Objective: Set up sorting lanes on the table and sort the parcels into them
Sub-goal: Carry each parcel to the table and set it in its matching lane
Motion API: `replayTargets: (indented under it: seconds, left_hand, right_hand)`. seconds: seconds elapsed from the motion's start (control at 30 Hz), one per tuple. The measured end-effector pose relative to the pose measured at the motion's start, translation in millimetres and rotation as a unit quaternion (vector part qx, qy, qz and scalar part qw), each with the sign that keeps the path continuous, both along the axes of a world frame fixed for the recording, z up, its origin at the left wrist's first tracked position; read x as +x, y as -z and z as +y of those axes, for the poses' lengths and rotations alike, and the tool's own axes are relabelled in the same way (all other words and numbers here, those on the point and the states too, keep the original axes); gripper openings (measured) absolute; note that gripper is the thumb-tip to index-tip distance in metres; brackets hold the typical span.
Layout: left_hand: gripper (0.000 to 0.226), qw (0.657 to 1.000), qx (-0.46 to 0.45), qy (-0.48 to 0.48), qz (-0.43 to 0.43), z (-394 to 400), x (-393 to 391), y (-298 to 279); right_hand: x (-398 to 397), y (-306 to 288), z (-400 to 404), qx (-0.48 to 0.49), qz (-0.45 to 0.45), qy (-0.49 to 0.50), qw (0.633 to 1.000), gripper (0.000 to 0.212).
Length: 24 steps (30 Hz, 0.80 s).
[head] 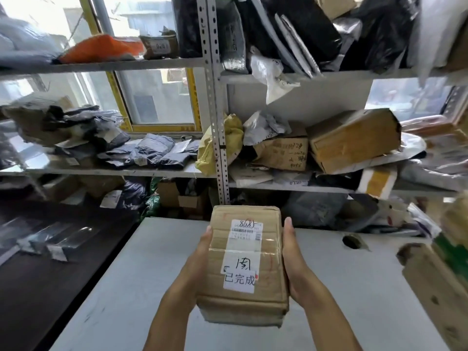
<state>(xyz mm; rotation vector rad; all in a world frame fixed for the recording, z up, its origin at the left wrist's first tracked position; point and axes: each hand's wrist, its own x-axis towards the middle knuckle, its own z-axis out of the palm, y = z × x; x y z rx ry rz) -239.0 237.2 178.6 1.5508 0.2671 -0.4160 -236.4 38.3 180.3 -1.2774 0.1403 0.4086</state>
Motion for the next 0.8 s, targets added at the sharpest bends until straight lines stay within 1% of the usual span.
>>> replayTargets:
  seconds: [0.03,0.17,0.27,0.43,0.63,0.8]
  left_hand:
    - [0.074,1.0,-0.002,0.011,-0.008,3.5,-10.9,1.6]
    - [0.073,0.999,-0.014,0.025,-0.019,17.4,-48.6,5.4]
    - [0.074,0.999,-0.025,0.023,-0.026,24.1,-82.5,-2.2]
    - [0.07,0.997,-0.03,0.057,-0.031,26.0,-132.3,-5.5]
    - [0.073,0.995,-0.027,0.093,-0.033,2.4,-174.9,-13.9]
    - [0.072,0.989,-0.009,0.146,-0.03,-38.6,-205.0,-27.8]
  right_hand:
    - [-10.3,5.4,2.6,0.008,0.012,-0.001,1.0,0.091]
    - [-56.4,5.2,15.0,-0.008,-0.005,-0.001,1.0,0.095]
    - [-95.8,-3.3,24.1,-0.005,-0.002,0.008,1.0,0.094]
    - [-154.0,-3.1,25.3,-0.004,-0.01,0.039,0.999,0.092]
    - [-211.9,-5.8,3.4,0.007,-0.01,0.072,0.997,0.095]
    - [-264.3,-9.9,-32.9,-0.003,-0.019,0.124,0.992,0.09]
